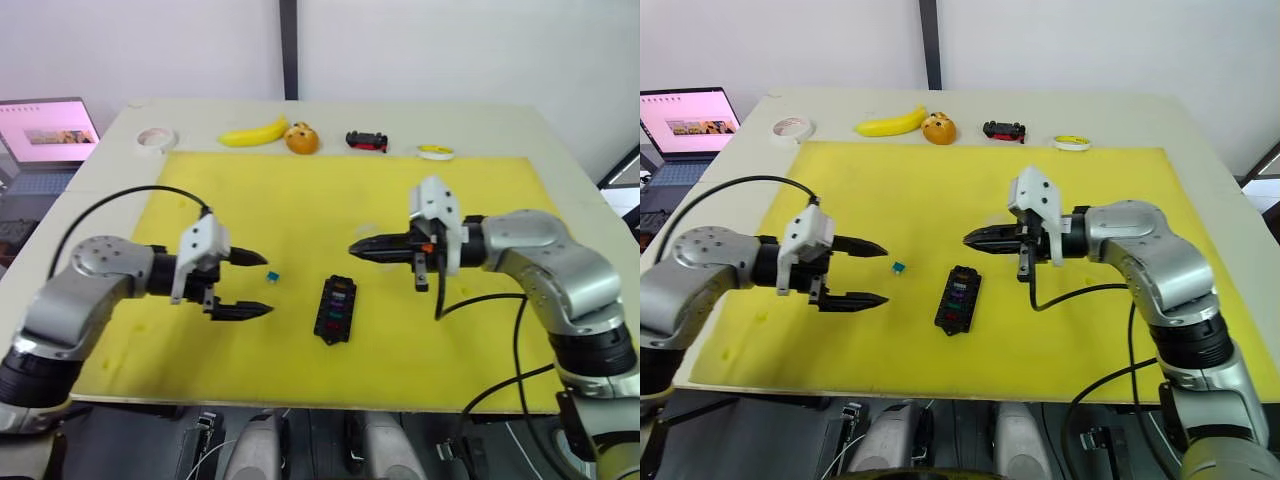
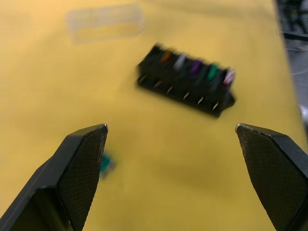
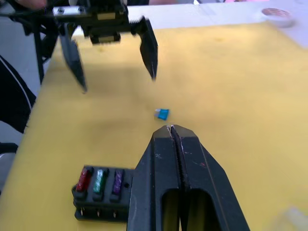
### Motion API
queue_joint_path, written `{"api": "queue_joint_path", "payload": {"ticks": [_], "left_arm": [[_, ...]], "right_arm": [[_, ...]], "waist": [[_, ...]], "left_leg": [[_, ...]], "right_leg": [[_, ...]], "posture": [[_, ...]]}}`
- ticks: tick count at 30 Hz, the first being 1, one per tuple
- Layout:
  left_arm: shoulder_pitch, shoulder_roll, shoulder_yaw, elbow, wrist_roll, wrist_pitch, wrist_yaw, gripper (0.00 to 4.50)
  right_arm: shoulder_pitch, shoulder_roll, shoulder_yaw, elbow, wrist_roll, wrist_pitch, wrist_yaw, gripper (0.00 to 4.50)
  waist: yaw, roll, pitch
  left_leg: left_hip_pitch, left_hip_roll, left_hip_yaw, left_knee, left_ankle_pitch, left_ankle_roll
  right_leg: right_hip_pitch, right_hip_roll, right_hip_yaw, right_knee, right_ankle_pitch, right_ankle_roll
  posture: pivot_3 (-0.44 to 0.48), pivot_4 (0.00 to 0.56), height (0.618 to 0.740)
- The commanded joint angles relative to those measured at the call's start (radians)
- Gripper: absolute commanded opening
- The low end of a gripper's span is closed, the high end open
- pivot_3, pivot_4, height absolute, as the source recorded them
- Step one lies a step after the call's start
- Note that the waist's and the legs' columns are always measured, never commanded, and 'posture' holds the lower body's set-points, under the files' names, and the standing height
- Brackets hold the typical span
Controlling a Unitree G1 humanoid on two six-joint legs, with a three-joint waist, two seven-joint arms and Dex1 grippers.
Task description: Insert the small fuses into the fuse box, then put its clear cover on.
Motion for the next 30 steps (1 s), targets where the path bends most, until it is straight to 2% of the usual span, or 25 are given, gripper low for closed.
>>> {"api": "queue_joint_path", "payload": {"ticks": [1, 3, 10, 16, 20, 25, 30], "left_arm": [[0.034, 0.075, 0.105, 0.048, -0.026, 0.065, 0.006, 4.5], [0.05, 0.099, 0.129, 0.064, -0.026, 0.08, 0.014, 4.5], [0.127, 0.168, 0.237, 0.132, -0.022, 0.076, -0.005, 4.5], [0.167, 0.204, 0.269, 0.169, -0.009, 0.034, -0.027, 4.5], [0.139, 0.194, 0.237, 0.174, -0.003, 0.017, -0.027, 4.5], [0.065, 0.119, 0.144, 0.138, -0.015, 0.038, -0.009, 4.5], [-0.027, 0.003, 0.049, 0.116, -0.049, 0.105, 0.003, 4.5]], "right_arm": [[0.051, -0.132, -0.109, 0.036, -0.025, -0.064, 0.051, 0.27], [0.078, -0.179, -0.146, 0.072, -0.022, -0.081, 0.061, 0.87], [0.239, -0.356, -0.291, 0.217, -0.073, -0.185, 0.128, 4.45], [0.316, -0.409, -0.362, 0.278, -0.092, -0.246, 0.14, 4.45], [0.318, -0.401, -0.36, 0.262, -0.089, -0.253, 0.133, 4.45], [0.231, -0.34, -0.299, 0.172, -0.046, -0.223, 0.097, 4.45], [0.091, -0.235, -0.2, 0.044, 0.035, -0.134, 0.057, 4.45]], "waist": [[0.002, 0.0, 0.0], [0.001, 0.0, 0.0], [-0.002, 0.0, 0.0], [-0.005, 0.0, 0.0], [-0.004, 0.0, 0.0], [-0.003, 0.0, 0.0], [-0.003, 0.0, 0.0]], "left_leg": [[-0.001, 0.0, 0.0, 0.0, 0.0, 0.0], [-0.001, 0.0, 0.001, 0.0, 0.0, 0.0], [0.0, 0.0, 0.002, -0.001, 0.0, 0.0], [0.0, 0.001, 0.004, -0.001, 0.0, 0.0], [0.0, 0.001, 0.004, -0.001, 0.0, 0.0], [0.0, 0.001, 0.005, -0.001, 0.0, 0.0], [-0.001, 0.001, 0.004, 0.0, 0.0, 0.0]], "right_leg": [[0.0, 0.0, 0.0, -0.001, 0.0, 0.0], [0.0, -0.001, 0.0, -0.002, 0.0, 0.0], [0.0, -0.001, 0.0, -0.002, 0.0, 0.0], [-0.001, -0.001, 0.0, -0.002, -0.001, -0.001], [-0.001, -0.001, 0.0, -0.002, -0.001, -0.001], [-0.001, -0.001, 0.001, -0.002, 0.0, 0.0], [-0.001, -0.001, 0.001, -0.002, 0.0, 0.0]], "posture": [[0.0, 0.15, 0.737], [0.0, 0.15, 0.737], [0.0, 0.15, 0.737], [0.0, 0.15, 0.737], [0.0, 0.15, 0.737], [0.0, 0.15, 0.737], [0.0, 0.15, 0.737]]}}
